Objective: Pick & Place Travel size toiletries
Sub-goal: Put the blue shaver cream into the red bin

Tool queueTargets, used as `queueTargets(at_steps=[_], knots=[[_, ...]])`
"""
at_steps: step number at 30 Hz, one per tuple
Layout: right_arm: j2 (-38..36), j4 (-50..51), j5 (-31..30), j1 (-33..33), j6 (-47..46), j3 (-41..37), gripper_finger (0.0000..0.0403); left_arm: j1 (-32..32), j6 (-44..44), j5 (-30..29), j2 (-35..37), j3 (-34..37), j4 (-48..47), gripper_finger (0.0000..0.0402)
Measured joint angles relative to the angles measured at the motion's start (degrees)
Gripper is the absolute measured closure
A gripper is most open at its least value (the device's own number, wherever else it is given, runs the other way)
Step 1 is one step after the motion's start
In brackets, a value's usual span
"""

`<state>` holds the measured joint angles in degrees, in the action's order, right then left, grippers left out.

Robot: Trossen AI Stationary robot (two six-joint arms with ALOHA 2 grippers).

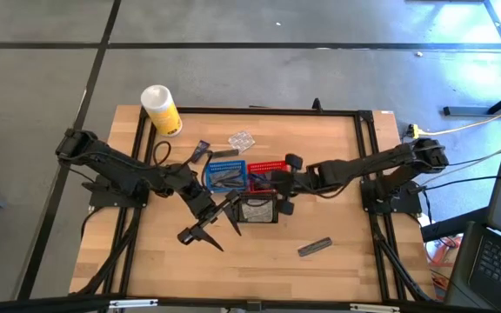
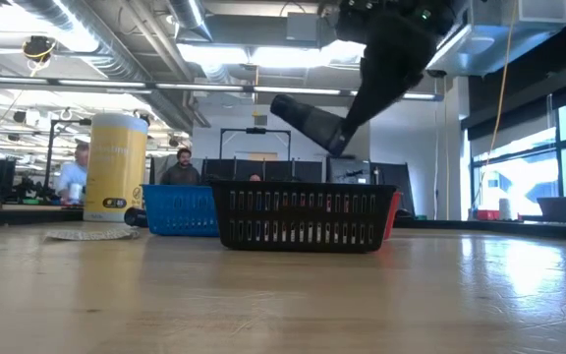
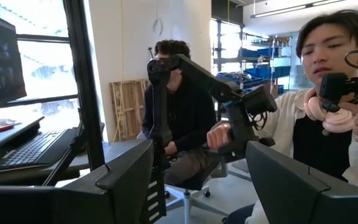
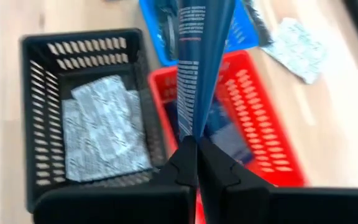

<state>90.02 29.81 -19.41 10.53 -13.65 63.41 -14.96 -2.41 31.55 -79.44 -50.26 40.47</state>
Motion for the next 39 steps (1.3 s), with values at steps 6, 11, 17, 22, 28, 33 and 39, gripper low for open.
queueTargets(at_steps=[6, 11, 17, 22, 28, 33, 39], knots=[[0.00, 8.98, -0.73, -1.60, 3.13, 4.04, 0.0401, 0.00, -0.01, 0.00, 0.00, 0.00, 0.00, 0.0148], [0.09, 11.13, -0.71, -2.30, 5.98, 4.42, 0.0402, 0.00, 0.01, 0.00, 0.00, 0.00, -0.02, 0.0148], [2.32, 11.15, -0.71, -3.45, 8.56, 4.44, 0.0402, 0.00, 0.04, 0.00, -0.02, 0.00, 0.00, 0.0148], [4.67, 11.14, -0.74, -5.09, 9.05, 4.44, 0.0403, 0.00, 0.08, -0.20, -0.02, 0.00, 0.32, 0.0148], [5.97, 11.41, 0.20, -5.93, 9.82, 4.44, 0.0403, 0.00, 0.15, -0.20, -0.02, 0.00, 0.31, 0.0147], [7.70, 11.91, 0.65, -6.10, 10.01, 4.44, 0.0403, 0.00, 0.12, -0.21, -0.04, 0.00, 0.28, 0.0147], [10.35, 12.00, 0.82, -6.66, 10.01, 4.44, 0.0403, 0.00, 0.14, -0.22, -0.04, 0.00, 0.26, 0.0148]])
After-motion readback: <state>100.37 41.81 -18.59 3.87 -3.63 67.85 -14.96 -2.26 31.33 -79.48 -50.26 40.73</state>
